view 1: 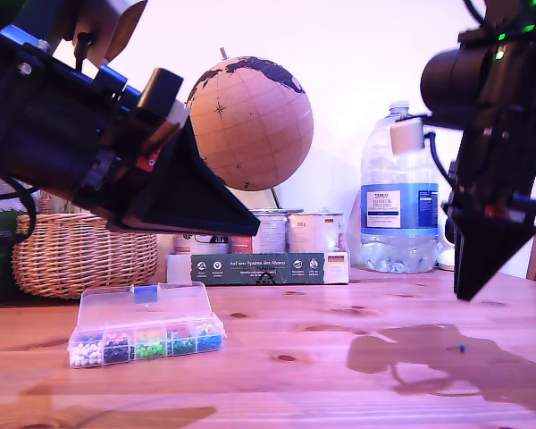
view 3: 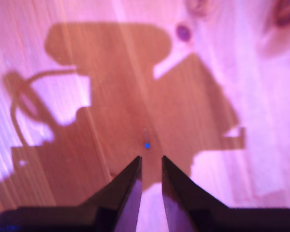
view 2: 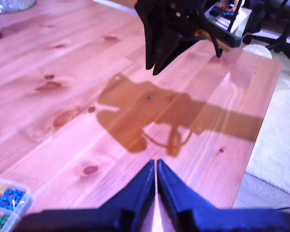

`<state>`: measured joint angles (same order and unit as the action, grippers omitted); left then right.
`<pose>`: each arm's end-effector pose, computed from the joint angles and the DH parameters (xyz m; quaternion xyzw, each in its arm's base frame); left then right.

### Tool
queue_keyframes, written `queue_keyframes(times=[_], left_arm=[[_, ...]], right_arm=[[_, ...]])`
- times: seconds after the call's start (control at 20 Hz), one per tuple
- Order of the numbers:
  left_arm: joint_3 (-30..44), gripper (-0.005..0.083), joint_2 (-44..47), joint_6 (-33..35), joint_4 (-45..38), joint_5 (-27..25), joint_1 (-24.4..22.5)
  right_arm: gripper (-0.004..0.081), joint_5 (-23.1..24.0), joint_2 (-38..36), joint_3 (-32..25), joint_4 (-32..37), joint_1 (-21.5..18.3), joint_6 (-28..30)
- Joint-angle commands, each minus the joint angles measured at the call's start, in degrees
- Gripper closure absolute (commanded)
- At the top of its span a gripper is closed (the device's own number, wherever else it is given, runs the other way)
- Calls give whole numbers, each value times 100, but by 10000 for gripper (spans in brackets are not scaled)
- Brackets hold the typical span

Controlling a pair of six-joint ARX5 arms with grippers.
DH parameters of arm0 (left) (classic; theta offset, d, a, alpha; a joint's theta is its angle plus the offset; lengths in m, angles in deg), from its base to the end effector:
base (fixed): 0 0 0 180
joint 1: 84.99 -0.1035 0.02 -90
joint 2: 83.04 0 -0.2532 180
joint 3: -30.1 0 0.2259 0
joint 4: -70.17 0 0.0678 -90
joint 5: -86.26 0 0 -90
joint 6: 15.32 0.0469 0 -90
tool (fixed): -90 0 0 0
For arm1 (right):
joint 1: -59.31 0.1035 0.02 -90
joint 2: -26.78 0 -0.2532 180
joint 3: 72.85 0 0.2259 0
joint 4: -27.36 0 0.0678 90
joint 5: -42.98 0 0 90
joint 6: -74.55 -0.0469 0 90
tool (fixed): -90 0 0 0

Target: Sort the loose pins on the table into their correct compartments

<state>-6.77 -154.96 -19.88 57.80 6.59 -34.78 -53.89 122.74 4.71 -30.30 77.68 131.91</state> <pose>0.1417 -0.1833 0.1705 0.0333 0.2044 -0.4865 0.8488 0.2717 0.0961 0.1730 -0.4230 0.4552 0.4452 0.6447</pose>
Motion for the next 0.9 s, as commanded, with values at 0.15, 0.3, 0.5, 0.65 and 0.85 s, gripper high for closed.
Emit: queue_keyframes(times=[0.15,0.3,0.5,0.65,0.85], left_arm=[[101,797,-57,4,-55,-13,20],[101,797,-57,4,-57,-13,20],[101,797,-57,4,-57,-15,20],[101,797,-57,4,-57,-15,20],[101,797,-57,4,-57,-15,20]], right_arm=[[661,-9,229,35,31,0,122],[660,-2,341,35,72,0,232],[660,0,542,35,120,92,284],[660,44,625,35,219,129,286],[660,162,654,35,216,138,310]])
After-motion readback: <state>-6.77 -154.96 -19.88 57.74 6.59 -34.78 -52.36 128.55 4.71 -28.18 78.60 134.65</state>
